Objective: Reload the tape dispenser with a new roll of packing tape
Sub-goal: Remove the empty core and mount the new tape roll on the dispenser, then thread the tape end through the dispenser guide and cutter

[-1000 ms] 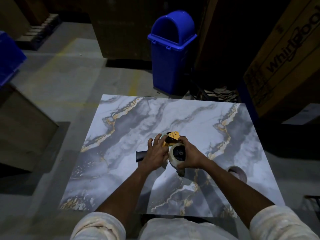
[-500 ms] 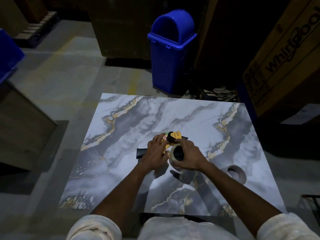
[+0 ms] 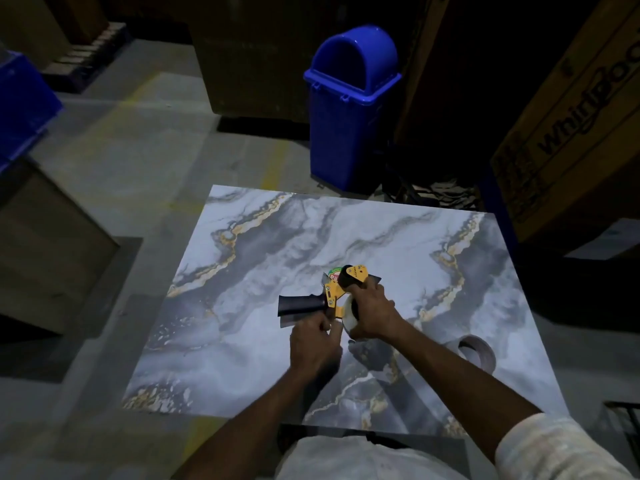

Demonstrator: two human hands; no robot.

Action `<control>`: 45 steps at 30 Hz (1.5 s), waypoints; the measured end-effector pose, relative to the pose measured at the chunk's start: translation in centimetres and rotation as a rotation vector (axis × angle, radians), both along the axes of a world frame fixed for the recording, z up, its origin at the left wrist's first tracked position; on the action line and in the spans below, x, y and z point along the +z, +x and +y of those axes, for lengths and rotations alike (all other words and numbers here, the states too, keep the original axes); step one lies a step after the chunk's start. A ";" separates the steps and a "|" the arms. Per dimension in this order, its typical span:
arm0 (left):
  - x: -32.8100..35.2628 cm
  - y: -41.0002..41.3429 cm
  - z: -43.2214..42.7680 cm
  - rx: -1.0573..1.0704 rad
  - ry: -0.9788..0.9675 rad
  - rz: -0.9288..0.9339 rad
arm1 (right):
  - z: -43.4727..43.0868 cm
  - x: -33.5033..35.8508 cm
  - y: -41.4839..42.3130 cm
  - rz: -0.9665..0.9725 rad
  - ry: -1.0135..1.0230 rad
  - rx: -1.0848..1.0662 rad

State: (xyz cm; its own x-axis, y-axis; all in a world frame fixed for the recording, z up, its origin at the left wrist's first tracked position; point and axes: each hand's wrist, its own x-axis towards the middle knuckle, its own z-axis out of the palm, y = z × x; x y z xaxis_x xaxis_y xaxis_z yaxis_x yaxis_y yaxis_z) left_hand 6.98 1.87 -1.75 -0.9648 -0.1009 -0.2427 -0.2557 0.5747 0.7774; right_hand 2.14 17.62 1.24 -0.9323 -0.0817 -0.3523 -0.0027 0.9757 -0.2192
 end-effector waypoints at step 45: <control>10.7 -8.1 7.3 -0.190 0.469 -0.565 | 10.3 3.8 6.1 0.136 -0.830 -0.102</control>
